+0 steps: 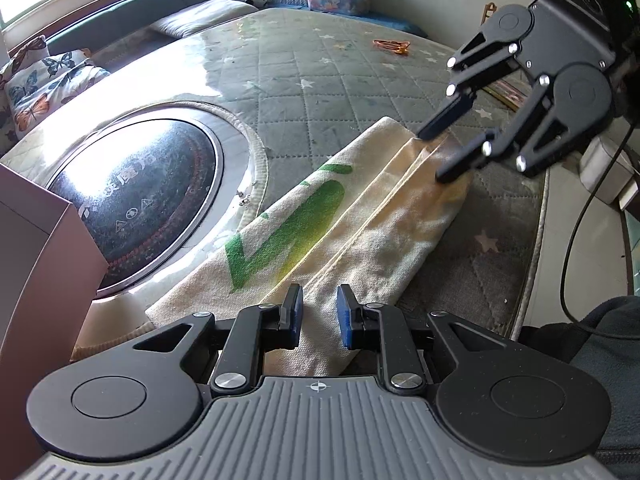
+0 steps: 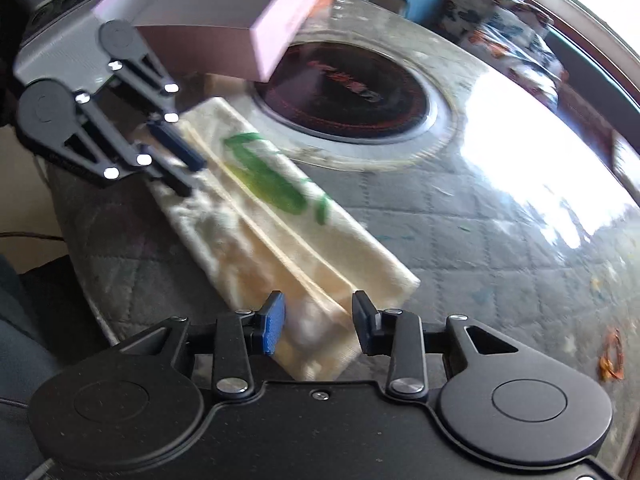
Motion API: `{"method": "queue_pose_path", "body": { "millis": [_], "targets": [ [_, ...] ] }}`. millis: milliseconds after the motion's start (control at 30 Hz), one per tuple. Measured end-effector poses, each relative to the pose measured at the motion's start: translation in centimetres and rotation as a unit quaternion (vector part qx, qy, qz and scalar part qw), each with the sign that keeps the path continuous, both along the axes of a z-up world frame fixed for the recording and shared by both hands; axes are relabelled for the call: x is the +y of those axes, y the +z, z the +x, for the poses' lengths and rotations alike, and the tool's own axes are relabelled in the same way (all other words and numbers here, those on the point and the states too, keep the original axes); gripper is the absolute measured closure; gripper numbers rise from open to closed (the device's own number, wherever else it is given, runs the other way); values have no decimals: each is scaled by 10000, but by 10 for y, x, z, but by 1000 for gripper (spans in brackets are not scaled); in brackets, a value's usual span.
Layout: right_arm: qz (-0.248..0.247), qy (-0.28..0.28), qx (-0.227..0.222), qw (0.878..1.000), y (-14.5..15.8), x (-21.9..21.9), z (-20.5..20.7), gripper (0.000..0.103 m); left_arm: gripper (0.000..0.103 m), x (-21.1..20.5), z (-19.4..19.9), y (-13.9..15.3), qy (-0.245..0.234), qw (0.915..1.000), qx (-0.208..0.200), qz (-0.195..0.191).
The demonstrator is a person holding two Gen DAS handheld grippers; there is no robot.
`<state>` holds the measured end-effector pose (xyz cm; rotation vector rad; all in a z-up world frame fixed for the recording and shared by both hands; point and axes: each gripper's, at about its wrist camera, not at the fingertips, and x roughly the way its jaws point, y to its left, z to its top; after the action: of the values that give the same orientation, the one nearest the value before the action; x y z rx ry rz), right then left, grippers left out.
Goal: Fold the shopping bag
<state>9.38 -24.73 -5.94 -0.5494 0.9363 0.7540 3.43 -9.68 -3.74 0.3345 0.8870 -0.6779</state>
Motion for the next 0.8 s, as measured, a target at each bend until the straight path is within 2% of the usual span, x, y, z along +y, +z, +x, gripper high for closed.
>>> {"method": "queue_pose_path", "body": {
  "millis": [100,167,300,800],
  "targets": [
    [137,-153,187,9996,0,-7,4,64,82,0,-1,0,7,10000,-2,0],
    [220,-210,245,9992,2,-9,5,69,82,1,-1,-1,8,10000,-4,4],
    [195,-197,91,9996,12,-12,4,72,82,3,-2,-1,-1,10000,6,2],
    [-386,-10,-228,9990,-10,7,7,72,82,5,-4,-2,30,10000,-14,-44]
  ]
}}
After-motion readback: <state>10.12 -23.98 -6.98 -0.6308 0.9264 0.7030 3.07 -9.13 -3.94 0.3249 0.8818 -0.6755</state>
